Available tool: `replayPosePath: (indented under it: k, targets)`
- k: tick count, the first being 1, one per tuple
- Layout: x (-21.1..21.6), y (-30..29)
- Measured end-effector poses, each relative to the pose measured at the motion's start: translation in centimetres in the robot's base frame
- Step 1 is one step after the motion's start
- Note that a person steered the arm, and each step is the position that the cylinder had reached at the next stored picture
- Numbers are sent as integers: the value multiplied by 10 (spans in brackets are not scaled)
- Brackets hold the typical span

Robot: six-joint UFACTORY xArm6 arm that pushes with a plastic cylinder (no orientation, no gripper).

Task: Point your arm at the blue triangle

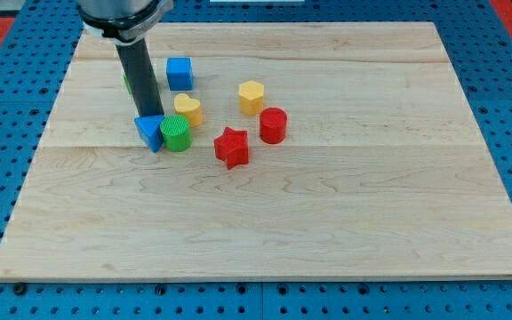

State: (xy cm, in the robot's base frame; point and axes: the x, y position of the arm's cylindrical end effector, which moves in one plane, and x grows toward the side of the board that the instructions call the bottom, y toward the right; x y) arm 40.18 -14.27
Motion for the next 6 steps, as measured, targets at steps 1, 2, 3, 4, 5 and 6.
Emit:
replayPosePath:
  k: [1,2,3,4,5,6]
  targets:
    - [30,21]
    - [62,45]
    - [108,65]
    - [149,105]
    - [135,134]
    - [104,86]
